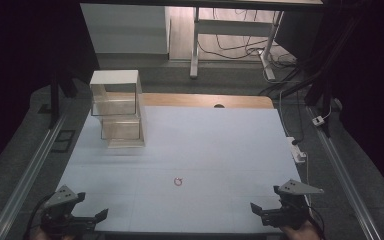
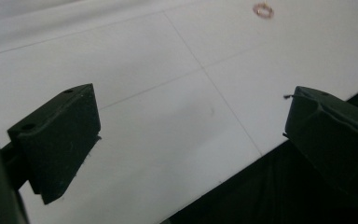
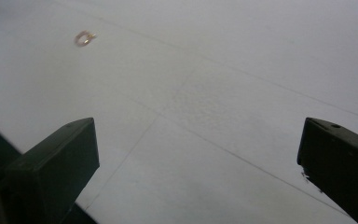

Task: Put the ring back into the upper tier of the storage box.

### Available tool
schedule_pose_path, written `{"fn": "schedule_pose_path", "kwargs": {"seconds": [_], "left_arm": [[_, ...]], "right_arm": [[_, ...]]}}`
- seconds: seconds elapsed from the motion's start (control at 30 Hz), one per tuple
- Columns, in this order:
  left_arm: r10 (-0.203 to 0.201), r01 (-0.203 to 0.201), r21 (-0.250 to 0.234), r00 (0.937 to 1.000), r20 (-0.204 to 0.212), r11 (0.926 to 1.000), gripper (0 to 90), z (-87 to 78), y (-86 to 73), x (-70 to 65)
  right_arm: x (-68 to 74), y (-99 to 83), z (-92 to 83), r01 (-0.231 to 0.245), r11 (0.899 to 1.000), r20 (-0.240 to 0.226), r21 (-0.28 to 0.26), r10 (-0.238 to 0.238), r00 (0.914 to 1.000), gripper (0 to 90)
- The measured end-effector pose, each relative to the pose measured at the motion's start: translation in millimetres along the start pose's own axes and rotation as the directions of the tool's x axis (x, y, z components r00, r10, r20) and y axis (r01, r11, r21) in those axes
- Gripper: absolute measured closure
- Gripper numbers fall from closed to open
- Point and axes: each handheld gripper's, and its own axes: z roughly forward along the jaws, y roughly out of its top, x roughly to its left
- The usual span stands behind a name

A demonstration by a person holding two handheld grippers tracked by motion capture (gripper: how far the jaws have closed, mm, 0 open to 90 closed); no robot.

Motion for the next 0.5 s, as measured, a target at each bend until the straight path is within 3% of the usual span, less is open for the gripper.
{"fn": "schedule_pose_path", "kwargs": {"seconds": [0.1,0.23,0.33,0.5], "left_arm": [[0.019,-0.019,0.003,0.9997,0.018,0.9998,3.8,0.1,-0.3,-0.6],[0.017,-0.017,0.001,0.9991,0.04,0.9999,3.9,-0.3,-0.5,1.2],[0.011,-0.011,0.005,0.9987,0.051,0.9999,3.8,0.3,-0.2,2.1],[0.001,-0.001,0.008,0.9977,0.068,1.0,2.9,0.5,-0.1,3.6]], "right_arm": [[-5.2,-0.8,-2.9,-0.055,0.998,-0.003,-0.028,0.055,0.9985,0.0],[-10.9,-1.5,-3.8,-0.086,0.996,-0.004,-0.018,0.086,0.9963,0.0],[-11.5,-1.5,-2.8,-0.089,0.996,-0.015,-0.01,0.089,0.9959,0.0],[-8.7,-0.9,-0.9,-0.055,0.998,-0.028,0.011,0.055,0.9981,0.0]]}}
